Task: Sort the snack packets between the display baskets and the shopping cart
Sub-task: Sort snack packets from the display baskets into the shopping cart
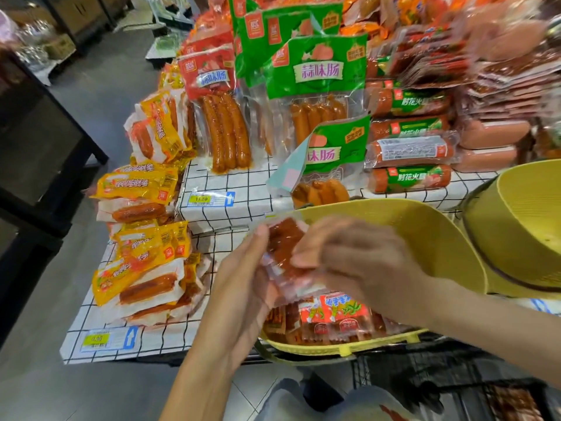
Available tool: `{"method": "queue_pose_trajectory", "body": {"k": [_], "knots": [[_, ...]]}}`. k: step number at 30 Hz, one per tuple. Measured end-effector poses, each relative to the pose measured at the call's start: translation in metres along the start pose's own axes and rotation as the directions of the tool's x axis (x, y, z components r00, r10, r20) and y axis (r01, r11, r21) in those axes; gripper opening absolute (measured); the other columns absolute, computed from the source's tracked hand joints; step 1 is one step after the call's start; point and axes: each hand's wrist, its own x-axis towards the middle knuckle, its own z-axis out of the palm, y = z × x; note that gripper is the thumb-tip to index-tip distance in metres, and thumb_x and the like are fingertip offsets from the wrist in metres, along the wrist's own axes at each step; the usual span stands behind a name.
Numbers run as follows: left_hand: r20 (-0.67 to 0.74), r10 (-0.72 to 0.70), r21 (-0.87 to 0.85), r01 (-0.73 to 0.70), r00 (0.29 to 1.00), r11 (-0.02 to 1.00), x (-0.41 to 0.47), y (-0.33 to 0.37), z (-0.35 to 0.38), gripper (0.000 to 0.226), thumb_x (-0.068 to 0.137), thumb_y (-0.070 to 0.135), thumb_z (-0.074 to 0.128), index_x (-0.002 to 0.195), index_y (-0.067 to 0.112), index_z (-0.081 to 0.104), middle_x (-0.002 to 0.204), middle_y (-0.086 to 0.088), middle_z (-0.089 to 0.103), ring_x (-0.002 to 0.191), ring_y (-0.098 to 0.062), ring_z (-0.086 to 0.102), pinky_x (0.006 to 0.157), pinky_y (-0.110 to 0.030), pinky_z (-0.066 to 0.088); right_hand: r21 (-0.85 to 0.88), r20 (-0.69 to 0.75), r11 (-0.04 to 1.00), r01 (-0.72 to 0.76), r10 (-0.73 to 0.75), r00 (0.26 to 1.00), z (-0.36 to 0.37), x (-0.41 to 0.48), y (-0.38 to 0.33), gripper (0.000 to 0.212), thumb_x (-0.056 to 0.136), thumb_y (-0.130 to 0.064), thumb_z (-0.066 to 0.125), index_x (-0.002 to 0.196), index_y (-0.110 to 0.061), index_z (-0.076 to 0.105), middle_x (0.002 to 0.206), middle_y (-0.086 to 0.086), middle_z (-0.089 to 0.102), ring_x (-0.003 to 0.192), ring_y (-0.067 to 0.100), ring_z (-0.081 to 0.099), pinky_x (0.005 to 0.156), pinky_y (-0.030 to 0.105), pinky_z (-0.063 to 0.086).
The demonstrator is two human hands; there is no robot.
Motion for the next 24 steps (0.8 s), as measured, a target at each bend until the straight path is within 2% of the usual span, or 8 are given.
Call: {"method": "queue_pose_trajectory", "body": {"k": [3, 6, 9, 11, 15, 18, 20, 24], "knots": [[-0.142, 0.073, 0.049, -0.066, 0.987, 0.997, 0.002, 0.001, -0.009, 0.031, 0.081, 0.013, 0.062, 0.112, 0.01, 0.065, 0.1, -0.011, 0.074, 0.084, -0.022, 0.073, 0.058, -0.03, 0.058, 0.203, 0.216, 0.968, -0.148, 0.104, 0.971, 0.003, -0.006, 0.006, 0.03, 0.083, -0.032, 0.063, 0.093, -0.006, 0.074, 0.1, 0.003, 0.072, 0.1, 0.013, 0.066, 0.085, 0.025, 0.054], [-0.244, 0.19, 0.119, -0.165, 0.951, 0.979, 0.003, 0.01, -0.026, 0.04, 0.078, 0.005, 0.062, 0.118, 0.008, 0.06, 0.102, -0.011, 0.073, 0.088, -0.021, 0.072, 0.061, -0.028, 0.057, 0.158, 0.172, 0.898, -0.411, 0.384, 0.907, 0.006, -0.005, 0.035, 0.037, 0.09, -0.04, 0.052, 0.088, -0.01, 0.071, 0.079, -0.012, 0.064, 0.075, -0.004, 0.058, 0.062, 0.02, 0.048], [-0.274, 0.257, 0.161, -0.22, 0.927, 0.962, 0.002, 0.017, -0.037, 0.036, 0.077, 0.005, 0.061, 0.113, 0.009, 0.061, 0.097, -0.006, 0.074, 0.088, -0.019, 0.071, 0.064, -0.028, 0.058, -0.283, 0.497, 0.729, -0.623, 0.667, 0.555, 0.04, -0.008, 0.063, 0.056, 0.088, -0.062, 0.043, 0.075, -0.011, 0.062, 0.067, -0.003, 0.05, 0.069, 0.015, 0.05, 0.063, 0.028, 0.041], [-0.262, 0.261, 0.171, -0.221, 0.929, 0.96, 0.0, 0.017, -0.039, 0.039, 0.077, 0.005, 0.061, 0.116, 0.008, 0.06, 0.1, -0.008, 0.073, 0.091, -0.02, 0.071, 0.066, -0.029, 0.058, -0.439, 0.568, 0.699, -0.564, 0.703, 0.429, 0.068, -0.014, 0.068, 0.063, 0.086, -0.068, 0.041, 0.067, -0.011, 0.057, 0.074, 0.006, 0.053, 0.084, 0.022, 0.05, 0.083, 0.034, 0.044], [-0.247, 0.255, 0.195, -0.21, 0.935, 0.958, -0.002, 0.013, -0.039, 0.043, 0.076, 0.006, 0.062, 0.119, 0.007, 0.06, 0.099, -0.006, 0.074, 0.091, -0.018, 0.071, 0.065, -0.026, 0.057, -0.28, 0.477, 0.647, -0.709, 0.735, 0.482, 0.093, -0.023, 0.062, 0.032, 0.079, -0.044, 0.072, 0.082, -0.013, 0.065, 0.093, 0.001, 0.061, 0.098, 0.02, 0.054, 0.082, 0.027, 0.042], [-0.244, 0.251, 0.195, -0.206, 0.937, 0.959, -0.003, 0.012, -0.043, 0.045, 0.077, 0.006, 0.061, 0.122, 0.008, 0.059, 0.106, -0.01, 0.072, 0.097, -0.021, 0.07, 0.068, -0.029, 0.059, 0.038, 0.56, 0.383, -0.923, 0.757, 0.337, 0.078, -0.012, 0.06, 0.013, 0.08, -0.015, 0.074, 0.075, -0.013, 0.061, 0.078, 0.002, 0.063, 0.075, 0.016, 0.061, 0.065, 0.015, 0.048], [-0.259, 0.251, 0.183, -0.208, 0.932, 0.961, -0.004, 0.014, -0.047, 0.041, 0.08, 0.004, 0.06, 0.121, 0.01, 0.06, 0.108, -0.011, 0.071, 0.099, -0.023, 0.069, 0.069, -0.03, 0.059, 0.196, 0.621, 0.211, -0.958, 0.729, 0.288, 0.051, -0.003, 0.058, 0.013, 0.084, -0.004, 0.065, 0.074, -0.009, 0.059, 0.082, 0.011, 0.064, 0.076, 0.022, 0.062, 0.072, 0.03, 0.053], [-0.278, 0.269, 0.208, -0.215, 0.922, 0.954, -0.002, 0.015, -0.047, 0.035, 0.086, 0.002, 0.056, 0.118, 0.015, 0.06, 0.111, -0.01, 0.07, 0.105, -0.027, 0.067, 0.079, -0.04, 0.059, 0.433, 0.594, 0.119, -0.893, 0.708, 0.382, -0.008, 0.008, 0.044, 0.004, 0.085, 0.0, 0.061, 0.083, 0.002, 0.058, 0.075, 0.015, 0.06, 0.066, 0.023, 0.059, 0.055, 0.028, 0.051]]}}
